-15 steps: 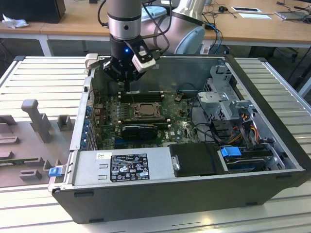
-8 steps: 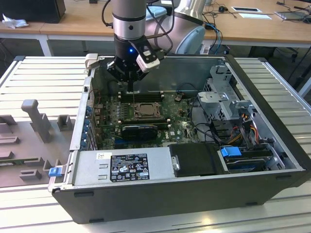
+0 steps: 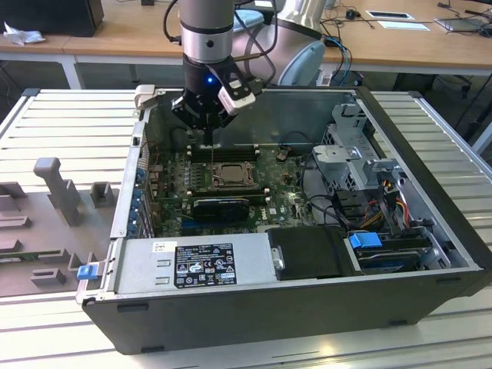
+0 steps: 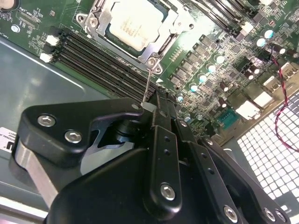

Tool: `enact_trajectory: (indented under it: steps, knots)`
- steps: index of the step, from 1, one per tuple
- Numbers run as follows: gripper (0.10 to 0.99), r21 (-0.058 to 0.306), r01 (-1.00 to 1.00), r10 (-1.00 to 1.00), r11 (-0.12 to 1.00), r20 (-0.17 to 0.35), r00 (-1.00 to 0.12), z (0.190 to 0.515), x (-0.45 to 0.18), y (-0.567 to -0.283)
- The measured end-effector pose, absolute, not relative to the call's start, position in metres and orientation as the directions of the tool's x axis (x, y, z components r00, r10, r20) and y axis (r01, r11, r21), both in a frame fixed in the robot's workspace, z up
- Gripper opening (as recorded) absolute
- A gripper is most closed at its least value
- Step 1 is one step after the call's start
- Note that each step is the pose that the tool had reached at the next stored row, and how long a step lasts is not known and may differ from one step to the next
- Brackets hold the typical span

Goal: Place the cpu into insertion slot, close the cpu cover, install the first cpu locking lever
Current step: 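Close the cpu cover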

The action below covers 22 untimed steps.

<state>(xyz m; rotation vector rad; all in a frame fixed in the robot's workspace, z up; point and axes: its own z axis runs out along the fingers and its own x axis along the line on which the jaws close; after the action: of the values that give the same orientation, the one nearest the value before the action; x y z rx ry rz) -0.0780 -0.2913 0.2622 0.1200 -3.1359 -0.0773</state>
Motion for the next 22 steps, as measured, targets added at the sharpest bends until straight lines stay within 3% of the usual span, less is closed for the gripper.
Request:
enact_trajectory:
  steps: [22]
  knots:
    - [0.106,0.049,-0.076,-0.076,0.996,0.001,-0.997,0.262,-0.064,-0.291]
